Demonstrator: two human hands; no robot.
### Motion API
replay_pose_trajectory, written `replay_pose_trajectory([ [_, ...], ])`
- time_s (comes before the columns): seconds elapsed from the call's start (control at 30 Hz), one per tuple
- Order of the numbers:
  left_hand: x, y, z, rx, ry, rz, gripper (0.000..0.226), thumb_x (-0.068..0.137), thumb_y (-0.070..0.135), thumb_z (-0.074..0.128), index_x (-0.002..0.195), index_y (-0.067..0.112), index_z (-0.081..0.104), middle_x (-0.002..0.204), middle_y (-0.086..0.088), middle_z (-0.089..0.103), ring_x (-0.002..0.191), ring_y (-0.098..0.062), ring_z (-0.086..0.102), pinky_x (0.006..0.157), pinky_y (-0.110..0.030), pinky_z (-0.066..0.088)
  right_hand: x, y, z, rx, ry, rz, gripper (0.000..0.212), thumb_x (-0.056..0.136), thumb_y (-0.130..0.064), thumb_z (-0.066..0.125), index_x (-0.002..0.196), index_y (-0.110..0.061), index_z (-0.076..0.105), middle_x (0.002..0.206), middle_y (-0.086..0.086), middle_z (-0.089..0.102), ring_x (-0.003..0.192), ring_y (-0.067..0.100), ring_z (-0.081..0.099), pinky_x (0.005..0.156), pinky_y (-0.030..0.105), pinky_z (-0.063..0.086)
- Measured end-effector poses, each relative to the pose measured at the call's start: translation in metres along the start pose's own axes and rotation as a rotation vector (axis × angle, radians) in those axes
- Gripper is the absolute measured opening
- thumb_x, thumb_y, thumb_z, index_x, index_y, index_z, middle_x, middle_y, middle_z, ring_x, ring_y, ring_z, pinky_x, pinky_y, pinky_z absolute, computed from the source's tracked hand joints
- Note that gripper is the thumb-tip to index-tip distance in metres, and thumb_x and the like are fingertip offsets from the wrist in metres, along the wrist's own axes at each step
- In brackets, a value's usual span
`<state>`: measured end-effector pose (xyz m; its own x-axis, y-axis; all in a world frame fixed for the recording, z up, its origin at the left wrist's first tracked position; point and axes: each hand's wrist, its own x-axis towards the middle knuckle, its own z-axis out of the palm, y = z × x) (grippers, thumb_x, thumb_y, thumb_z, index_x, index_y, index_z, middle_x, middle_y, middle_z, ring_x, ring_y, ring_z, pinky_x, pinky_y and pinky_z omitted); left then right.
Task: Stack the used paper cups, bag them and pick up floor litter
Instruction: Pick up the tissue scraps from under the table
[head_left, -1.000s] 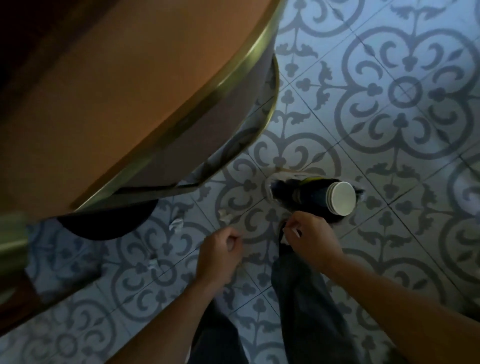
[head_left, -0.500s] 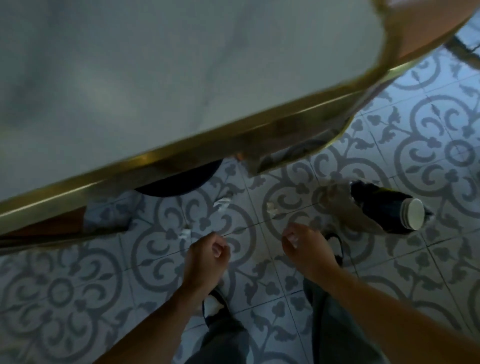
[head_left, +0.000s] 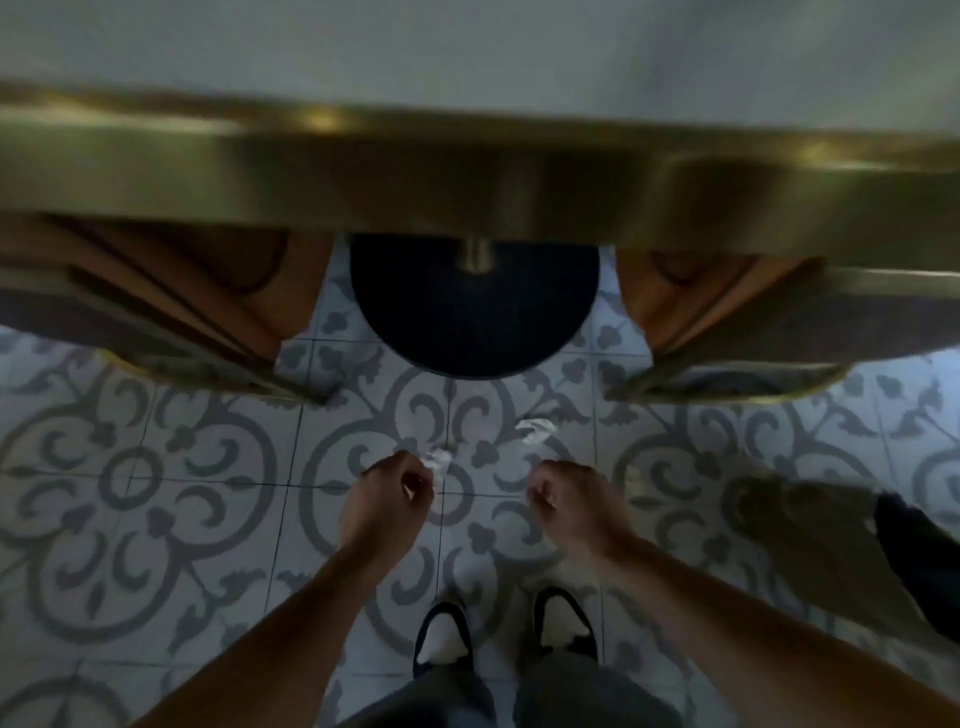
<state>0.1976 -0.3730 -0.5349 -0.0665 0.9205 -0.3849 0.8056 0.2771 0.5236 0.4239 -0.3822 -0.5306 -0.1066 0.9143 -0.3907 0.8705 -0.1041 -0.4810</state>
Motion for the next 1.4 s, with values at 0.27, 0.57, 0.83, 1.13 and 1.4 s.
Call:
replay_pose_trajectory([
  [0.27, 0.122, -0.079, 0.050, 0.279, -0.010, 0.215, 0.002, 0.092, 0.022, 0.059, 0.090, 0.023, 0.058, 0.088, 0.005, 0.066, 0.076, -0.011, 0.062, 0.067, -0.025, 0.052, 0.135, 0.037, 0.084, -0.265, -0.224, -0.331, 0.018, 0.087, -0.021, 0.054, 0.070, -0.026, 0.051, 0.070, -0.006, 0.054, 0.065, 0.013, 0.050, 0.062, 0.029, 0.042],
  [0.57, 0.235, -0.104, 0.106, 0.721, 0.009, 0.493, 0.015, 0.094, 0.024, 0.053, 0.106, 0.021, 0.062, 0.104, -0.001, 0.066, 0.085, -0.016, 0.057, 0.072, -0.028, 0.046, 0.243, 0.091, 0.152, -0.572, -0.180, -0.616, 0.017, 0.091, -0.019, 0.049, 0.081, -0.011, 0.061, 0.063, 0.002, 0.054, 0.063, 0.023, 0.052, 0.062, 0.037, 0.045],
  [0.83, 0.208, -0.135, 0.127, 0.605, -0.194, 0.370, 0.012, 0.087, 0.026, 0.066, 0.098, 0.023, 0.063, 0.103, 0.001, 0.068, 0.096, -0.020, 0.065, 0.084, -0.037, 0.056, 0.228, 0.179, 0.132, -0.739, -0.167, -0.454, 0.022, 0.092, -0.029, 0.044, 0.099, -0.019, 0.062, 0.099, 0.004, 0.065, 0.088, 0.021, 0.058, 0.077, 0.035, 0.046],
  [1.13, 0.214, -0.144, 0.151, 0.707, -0.441, 0.277, 0.039, 0.078, 0.040, 0.076, 0.108, 0.024, 0.057, 0.103, 0.002, 0.065, 0.090, -0.018, 0.064, 0.078, -0.032, 0.052, 0.211, 0.198, 0.140, -0.811, -0.232, -0.458, 0.032, 0.094, -0.027, 0.045, 0.125, -0.024, 0.052, 0.128, -0.001, 0.053, 0.107, 0.014, 0.054, 0.087, 0.027, 0.045],
  [1.4, 0.197, -0.117, 0.187, 0.861, -0.556, 0.454, 0.074, 0.076, 0.041, 0.079, 0.140, 0.021, 0.046, 0.140, -0.003, 0.052, 0.126, -0.025, 0.052, 0.098, -0.034, 0.043, 0.191, 0.193, 0.141, -0.835, -0.418, -0.422, 0.036, 0.094, -0.026, 0.047, 0.129, -0.028, 0.051, 0.161, 0.004, 0.010, 0.137, 0.027, 0.034, 0.103, 0.038, 0.045],
])
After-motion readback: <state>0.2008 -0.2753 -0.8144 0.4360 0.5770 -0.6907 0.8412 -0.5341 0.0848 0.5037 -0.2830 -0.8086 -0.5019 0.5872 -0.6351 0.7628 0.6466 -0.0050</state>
